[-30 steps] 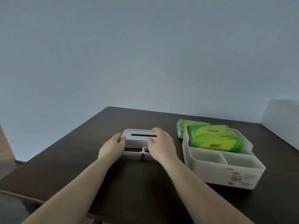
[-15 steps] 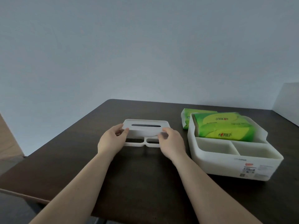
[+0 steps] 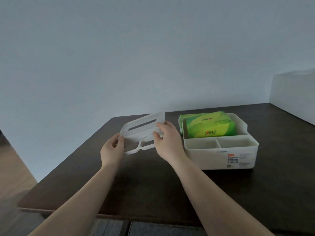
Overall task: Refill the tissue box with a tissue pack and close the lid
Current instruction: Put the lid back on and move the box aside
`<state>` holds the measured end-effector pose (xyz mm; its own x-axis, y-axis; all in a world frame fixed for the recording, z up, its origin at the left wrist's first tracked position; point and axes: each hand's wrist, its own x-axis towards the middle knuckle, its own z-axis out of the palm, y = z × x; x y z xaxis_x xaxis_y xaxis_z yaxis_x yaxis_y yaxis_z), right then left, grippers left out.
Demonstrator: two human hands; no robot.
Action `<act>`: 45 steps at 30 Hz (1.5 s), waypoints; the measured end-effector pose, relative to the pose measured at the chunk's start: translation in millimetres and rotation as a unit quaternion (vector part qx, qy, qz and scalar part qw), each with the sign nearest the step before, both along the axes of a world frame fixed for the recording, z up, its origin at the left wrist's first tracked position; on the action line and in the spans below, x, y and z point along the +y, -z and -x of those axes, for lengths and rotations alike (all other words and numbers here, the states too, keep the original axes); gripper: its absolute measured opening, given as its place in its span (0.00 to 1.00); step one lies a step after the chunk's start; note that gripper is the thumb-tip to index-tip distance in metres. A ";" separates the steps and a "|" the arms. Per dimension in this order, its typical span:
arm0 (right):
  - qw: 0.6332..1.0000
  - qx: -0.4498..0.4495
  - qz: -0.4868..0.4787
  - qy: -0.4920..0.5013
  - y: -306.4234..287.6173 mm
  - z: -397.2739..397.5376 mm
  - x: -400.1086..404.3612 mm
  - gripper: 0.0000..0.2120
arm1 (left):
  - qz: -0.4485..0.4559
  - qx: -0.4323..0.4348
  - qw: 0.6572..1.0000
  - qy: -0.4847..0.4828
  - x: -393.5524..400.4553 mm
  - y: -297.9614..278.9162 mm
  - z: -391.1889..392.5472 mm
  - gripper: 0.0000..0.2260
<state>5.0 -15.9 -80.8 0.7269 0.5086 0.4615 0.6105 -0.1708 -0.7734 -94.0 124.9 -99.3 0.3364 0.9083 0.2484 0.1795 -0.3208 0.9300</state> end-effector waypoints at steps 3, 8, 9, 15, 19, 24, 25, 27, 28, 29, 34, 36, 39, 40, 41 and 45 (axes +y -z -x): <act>0.999 -0.024 -0.044 0.007 -10.1 2.2 -22.6 0.18 | -0.023 -0.023 0.999 0.019 -21.7 -25.4 0.3 0.11; 0.987 -0.050 -0.129 0.081 -24.8 -15.0 -70.8 0.16 | -0.019 -0.089 0.993 0.075 -66.3 -55.9 -20.5 0.12; 0.984 -0.051 -0.142 0.095 -26.4 -20.6 -80.8 0.16 | -0.019 -0.094 0.991 0.089 -76.5 -57.3 -27.3 0.11; 0.981 -0.037 -0.129 0.140 -21.2 -56.6 -134.5 0.17 | 0.027 -0.135 0.978 0.155 -127.3 -54.8 -68.9 0.15; 0.980 -0.043 -0.112 0.161 -16.0 -73.1 -157.4 0.18 | 0.049 -0.164 0.968 0.185 -143.8 -51.0 -88.7 0.10; 0.973 -0.038 -0.136 0.182 -4.0 -81.5 -167.7 0.17 | 0.046 -0.160 0.964 0.209 -152.2 -38.7 -101.5 0.17; 0.972 -0.039 -0.138 0.185 0.0 -82.3 -168.1 0.17 | 0.042 -0.154 0.965 0.210 -152.3 -35.5 -102.6 0.20; 0.971 -0.036 -0.140 0.191 7.0 -83.4 -168.6 0.16 | 0.033 -0.140 0.967 0.208 -153.7 -30.1 -103.3 0.18; 0.970 -0.034 -0.142 0.194 9.6 -83.7 -168.8 0.16 | 0.036 -0.147 0.966 0.209 -153.3 -26.7 -104.1 0.13; 0.969 -0.033 -0.147 0.195 12.0 -84.4 -168.8 0.16 | 0.043 -0.152 0.965 0.208 -152.7 -24.0 -104.7 0.12; 0.969 0.020 -0.162 0.188 15.6 -84.7 -173.9 0.15 | 0.063 -0.156 0.961 0.219 -151.5 -13.3 -102.7 0.16; 0.966 0.054 -0.179 0.180 15.6 -86.8 -175.8 0.15 | 0.062 -0.155 0.961 0.220 -150.8 -8.4 -101.4 0.08; 0.971 0.090 -0.153 0.161 17.4 -91.0 -172.2 0.17 | 0.041 -0.163 0.963 0.211 -150.1 -3.9 -101.3 0.07; 0.973 0.085 -0.139 0.163 18.4 -92.0 -169.8 0.18 | 0.033 -0.167 0.964 0.205 -149.1 -3.4 -102.4 0.07; 0.975 0.078 -0.127 0.165 19.9 -93.0 -167.9 0.18 | 0.024 -0.167 0.965 0.199 -148.6 -2.9 -103.2 0.07; 0.979 0.072 -0.105 0.160 19.8 -93.8 -165.1 0.21 | 0.027 -0.161 0.966 0.203 -144.1 1.1 -106.2 0.10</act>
<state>98.8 -181.0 -100.5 0.8986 0.1498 0.4125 0.4339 -0.1630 -0.8861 12.2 -19.1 -100.4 0.5797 0.7329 0.3561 -0.2523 -0.2541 0.9337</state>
